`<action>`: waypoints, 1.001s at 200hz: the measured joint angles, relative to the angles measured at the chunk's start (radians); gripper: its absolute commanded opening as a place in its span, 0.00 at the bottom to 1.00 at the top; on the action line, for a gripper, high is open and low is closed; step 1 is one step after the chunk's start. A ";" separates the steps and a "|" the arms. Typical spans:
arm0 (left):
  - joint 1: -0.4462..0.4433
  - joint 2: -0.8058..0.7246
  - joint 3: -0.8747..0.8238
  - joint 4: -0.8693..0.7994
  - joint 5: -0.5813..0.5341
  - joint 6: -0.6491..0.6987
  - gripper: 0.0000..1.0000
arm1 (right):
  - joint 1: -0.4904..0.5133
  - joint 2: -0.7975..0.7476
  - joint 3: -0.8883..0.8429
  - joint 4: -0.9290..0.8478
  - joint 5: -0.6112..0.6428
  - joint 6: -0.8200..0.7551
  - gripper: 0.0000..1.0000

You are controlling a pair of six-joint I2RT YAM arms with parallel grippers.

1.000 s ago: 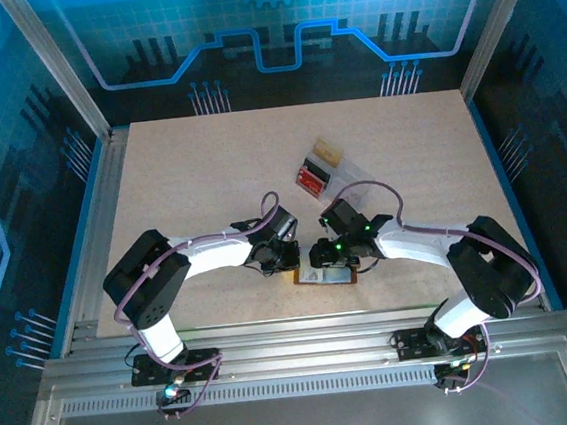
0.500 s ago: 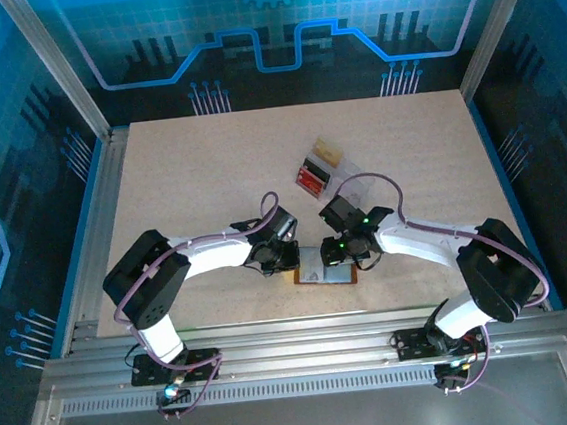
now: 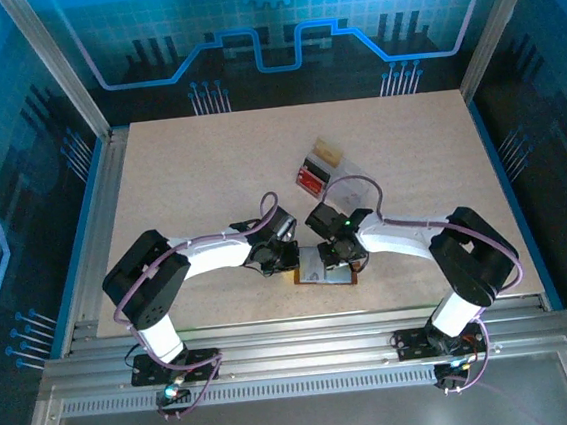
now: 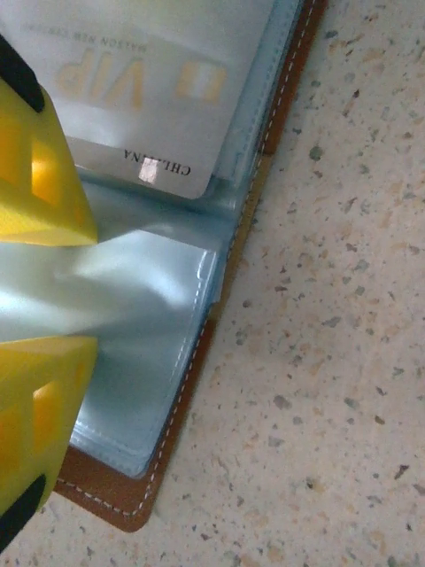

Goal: Put the credit cards into the card holder

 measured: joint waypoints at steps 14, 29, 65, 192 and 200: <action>0.000 0.000 0.000 0.000 0.000 0.000 0.09 | 0.018 0.001 -0.004 0.008 0.021 0.014 0.19; 0.000 -0.002 -0.002 0.001 0.000 0.000 0.09 | 0.029 0.001 -0.008 0.014 0.039 0.024 0.12; 0.000 -0.011 -0.018 0.023 0.000 0.000 0.08 | 0.037 0.000 -0.005 0.013 0.052 0.038 0.00; 0.000 -0.025 -0.060 0.084 0.006 -0.037 0.08 | 0.043 0.015 0.136 -0.064 -0.063 0.004 0.16; 0.000 -0.025 -0.060 0.086 0.007 -0.043 0.08 | 0.043 0.023 0.142 -0.060 -0.079 0.003 0.20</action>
